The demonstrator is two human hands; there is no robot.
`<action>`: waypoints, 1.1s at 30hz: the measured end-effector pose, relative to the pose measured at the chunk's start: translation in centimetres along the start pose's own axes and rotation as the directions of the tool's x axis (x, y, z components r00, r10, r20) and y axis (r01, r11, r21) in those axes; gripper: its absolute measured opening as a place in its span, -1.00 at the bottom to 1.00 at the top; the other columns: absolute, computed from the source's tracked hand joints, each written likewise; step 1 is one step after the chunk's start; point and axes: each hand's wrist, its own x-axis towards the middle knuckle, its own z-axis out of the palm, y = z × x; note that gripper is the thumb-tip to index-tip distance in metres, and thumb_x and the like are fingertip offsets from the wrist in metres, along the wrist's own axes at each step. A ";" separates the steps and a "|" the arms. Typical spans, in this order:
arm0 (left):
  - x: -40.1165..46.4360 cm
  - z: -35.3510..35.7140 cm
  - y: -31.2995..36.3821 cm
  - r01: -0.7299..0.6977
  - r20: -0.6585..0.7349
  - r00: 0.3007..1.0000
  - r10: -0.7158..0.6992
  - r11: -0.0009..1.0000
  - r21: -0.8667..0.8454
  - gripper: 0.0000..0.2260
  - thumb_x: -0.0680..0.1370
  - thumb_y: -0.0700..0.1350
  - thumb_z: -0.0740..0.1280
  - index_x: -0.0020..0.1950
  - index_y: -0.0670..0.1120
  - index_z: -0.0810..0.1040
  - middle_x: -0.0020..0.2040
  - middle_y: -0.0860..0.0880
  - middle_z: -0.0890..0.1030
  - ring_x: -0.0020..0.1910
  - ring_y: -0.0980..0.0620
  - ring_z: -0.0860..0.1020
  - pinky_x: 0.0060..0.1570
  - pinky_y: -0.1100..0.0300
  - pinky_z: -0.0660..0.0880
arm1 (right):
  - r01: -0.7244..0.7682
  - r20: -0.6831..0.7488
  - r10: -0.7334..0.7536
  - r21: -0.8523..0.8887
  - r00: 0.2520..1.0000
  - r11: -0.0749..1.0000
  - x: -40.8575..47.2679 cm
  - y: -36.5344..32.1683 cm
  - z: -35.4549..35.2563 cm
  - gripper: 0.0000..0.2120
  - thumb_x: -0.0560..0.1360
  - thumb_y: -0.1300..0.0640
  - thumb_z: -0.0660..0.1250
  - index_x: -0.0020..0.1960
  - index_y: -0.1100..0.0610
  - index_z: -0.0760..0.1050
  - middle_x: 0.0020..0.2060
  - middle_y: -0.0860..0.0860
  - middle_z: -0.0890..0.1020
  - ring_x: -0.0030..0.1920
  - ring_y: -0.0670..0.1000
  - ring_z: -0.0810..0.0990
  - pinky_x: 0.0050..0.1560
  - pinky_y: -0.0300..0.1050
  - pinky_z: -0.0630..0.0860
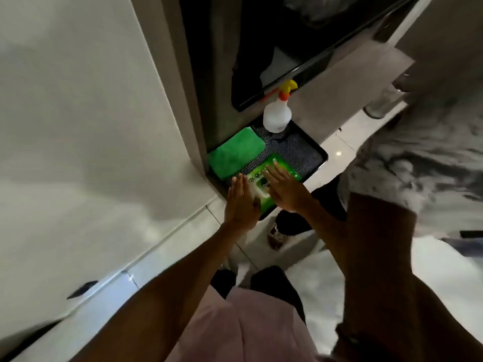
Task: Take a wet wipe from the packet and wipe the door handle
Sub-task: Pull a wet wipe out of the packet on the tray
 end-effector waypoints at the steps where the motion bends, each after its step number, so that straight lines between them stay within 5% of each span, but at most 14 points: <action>1: 0.6 0.4 0.1 0.012 0.018 1.000 -0.013 0.999 0.031 -0.34 0.74 -0.02 0.13 0.71 -0.29 -0.06 0.72 -0.26 -0.07 0.71 -0.21 -0.12 0.68 -0.02 -0.12 | 0.042 0.070 -0.039 -0.047 0.997 0.998 0.0 0.7 0.2 -0.45 0.67 0.06 0.09 0.60 0.16 0.02 0.61 0.12 0.03 0.61 0.17 -0.07 0.57 0.13 0.08; 5: 2.5 1.1 0.3 0.007 0.119 0.993 -0.021 0.993 0.115 -0.33 0.73 0.11 -0.07 0.72 -0.29 -0.10 0.72 -0.27 -0.11 0.71 -0.20 -0.14 0.67 -0.02 -0.13 | 0.123 0.146 -0.111 -0.074 0.983 0.990 0.0 3.4 1.3 -0.41 0.68 0.04 0.11 0.61 0.11 -0.05 0.62 0.07 -0.03 0.61 0.09 -0.07 0.59 0.05 0.05; 8: 3.5 1.8 0.2 -0.012 0.194 0.981 -0.029 0.978 0.208 -0.27 0.74 0.18 -0.02 0.71 -0.29 -0.14 0.71 -0.26 -0.16 0.71 -0.19 -0.15 0.67 0.00 -0.18 | 0.197 0.130 -0.188 -0.059 0.973 0.979 1.4 4.6 1.8 -0.39 0.63 0.03 0.21 0.59 0.14 0.07 0.61 0.09 0.07 0.61 0.09 -0.02 0.60 0.07 0.04; 11: 4.0 2.8 0.3 0.013 0.203 0.976 -0.083 0.945 0.327 -0.20 0.69 0.29 -0.19 0.71 -0.29 -0.17 0.70 -0.28 -0.20 0.71 -0.20 -0.16 0.66 -0.03 -0.20 | 0.294 0.180 -0.283 -0.033 0.942 0.955 3.5 6.2 1.8 -0.37 0.58 -0.07 0.28 0.55 0.17 0.19 0.60 0.11 0.13 0.60 0.10 0.05 0.58 0.09 0.13; 14: 4.2 3.6 0.0 0.009 0.202 0.974 -0.101 0.912 0.411 -0.10 0.67 0.37 -0.03 0.70 -0.29 -0.20 0.70 -0.28 -0.21 0.71 -0.20 -0.17 0.68 -0.05 -0.18 | 0.420 0.197 -0.407 -0.026 0.892 0.907 4.8 7.5 1.6 -0.39 0.62 -0.15 0.18 0.54 0.18 0.23 0.57 0.15 0.22 0.56 0.16 0.21 0.48 0.13 0.33; 17: 4.4 4.5 -0.6 0.013 0.151 0.985 -0.079 0.919 0.394 -0.05 0.64 0.39 0.03 0.70 -0.31 -0.17 0.70 -0.29 -0.19 0.71 -0.22 -0.16 0.69 -0.07 -0.17 | 0.568 0.103 -0.558 -0.135 0.823 0.812 4.7 8.8 2.7 -0.47 0.67 -0.03 0.02 0.50 0.28 0.28 0.49 0.25 0.33 0.51 0.25 0.29 0.45 0.17 0.37; 23: 4.4 5.1 -0.9 0.021 0.089 0.994 -0.059 0.927 0.374 -0.01 0.57 0.40 0.12 0.70 -0.32 -0.04 0.71 -0.30 -0.04 0.70 -0.27 -0.02 0.68 -0.13 -0.01 | 0.635 -0.218 -0.665 -0.196 0.715 0.747 4.9 9.6 5.1 -0.56 0.65 0.11 0.08 0.39 0.38 0.41 0.37 0.32 0.48 0.40 0.32 0.44 0.35 0.23 0.47; 31: 4.5 4.8 -0.6 0.052 0.097 0.991 -0.090 0.937 0.346 0.05 0.56 0.38 0.25 0.70 -0.32 -0.10 0.71 -0.29 -0.08 0.71 -0.24 -0.07 0.70 -0.08 -0.08 | 0.579 -0.088 -0.588 -0.105 0.804 0.809 5.4 8.6 3.3 -0.60 0.55 0.20 0.29 0.33 0.38 0.45 0.28 0.32 0.56 0.35 0.29 0.51 0.36 0.17 0.48; 33: 4.5 4.7 -0.4 0.077 0.101 0.989 -0.107 0.960 0.271 0.09 0.54 0.36 0.31 0.70 -0.31 -0.16 0.72 -0.26 -0.11 0.71 -0.22 -0.10 0.68 -0.03 -0.14 | 0.572 -0.046 -0.576 -0.077 0.816 0.817 5.8 8.3 1.9 -0.63 0.57 0.11 0.27 0.29 0.32 0.46 0.18 0.30 0.63 0.21 0.28 0.61 0.19 0.13 0.59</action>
